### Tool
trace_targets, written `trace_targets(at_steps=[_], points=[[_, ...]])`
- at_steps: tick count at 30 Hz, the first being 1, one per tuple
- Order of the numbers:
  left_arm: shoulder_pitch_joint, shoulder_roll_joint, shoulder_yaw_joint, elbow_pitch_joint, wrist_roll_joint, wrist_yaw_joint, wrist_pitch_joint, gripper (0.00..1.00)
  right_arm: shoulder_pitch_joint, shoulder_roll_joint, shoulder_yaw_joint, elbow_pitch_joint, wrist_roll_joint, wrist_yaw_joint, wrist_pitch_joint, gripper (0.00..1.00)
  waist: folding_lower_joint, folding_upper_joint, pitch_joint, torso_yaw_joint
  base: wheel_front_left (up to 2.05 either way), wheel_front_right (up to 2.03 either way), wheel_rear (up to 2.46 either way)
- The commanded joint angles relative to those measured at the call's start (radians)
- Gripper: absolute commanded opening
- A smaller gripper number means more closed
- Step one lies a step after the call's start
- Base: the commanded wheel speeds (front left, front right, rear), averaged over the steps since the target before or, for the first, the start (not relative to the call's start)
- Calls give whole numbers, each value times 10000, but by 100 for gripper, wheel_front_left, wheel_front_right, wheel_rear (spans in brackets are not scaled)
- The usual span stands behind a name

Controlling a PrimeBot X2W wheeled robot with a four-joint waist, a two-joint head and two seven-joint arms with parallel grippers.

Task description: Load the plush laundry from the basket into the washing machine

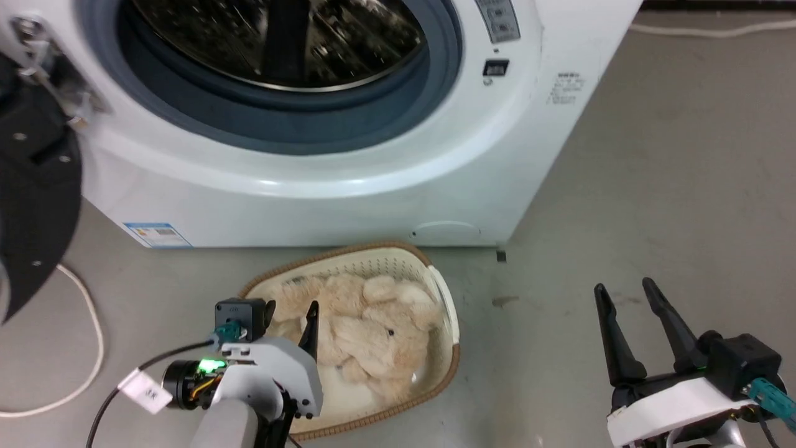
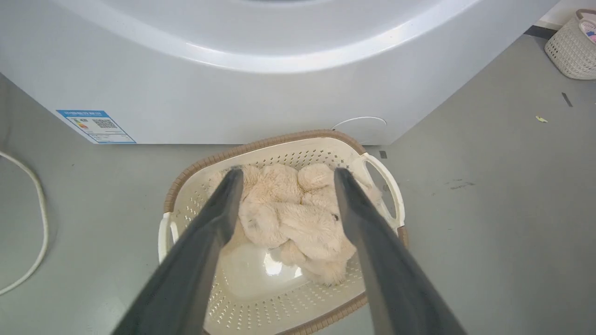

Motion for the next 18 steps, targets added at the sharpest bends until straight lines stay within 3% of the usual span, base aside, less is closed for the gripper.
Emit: trace_targets(at_steps=[1, 18], points=[[-360, 101, -153, 326, -100, -57, 103, 100, -206, -2, 17, -101, 180, -2, -111, 100, -1, -1, 354, -184, 0, 0, 0], [-2221, 754, -1639, 2229, 232, -90, 1587, 100, -429, -3, 147, -422, 1198, -4, -465, 100, -1, -1, 2158, -883, 0, 0, 0]])
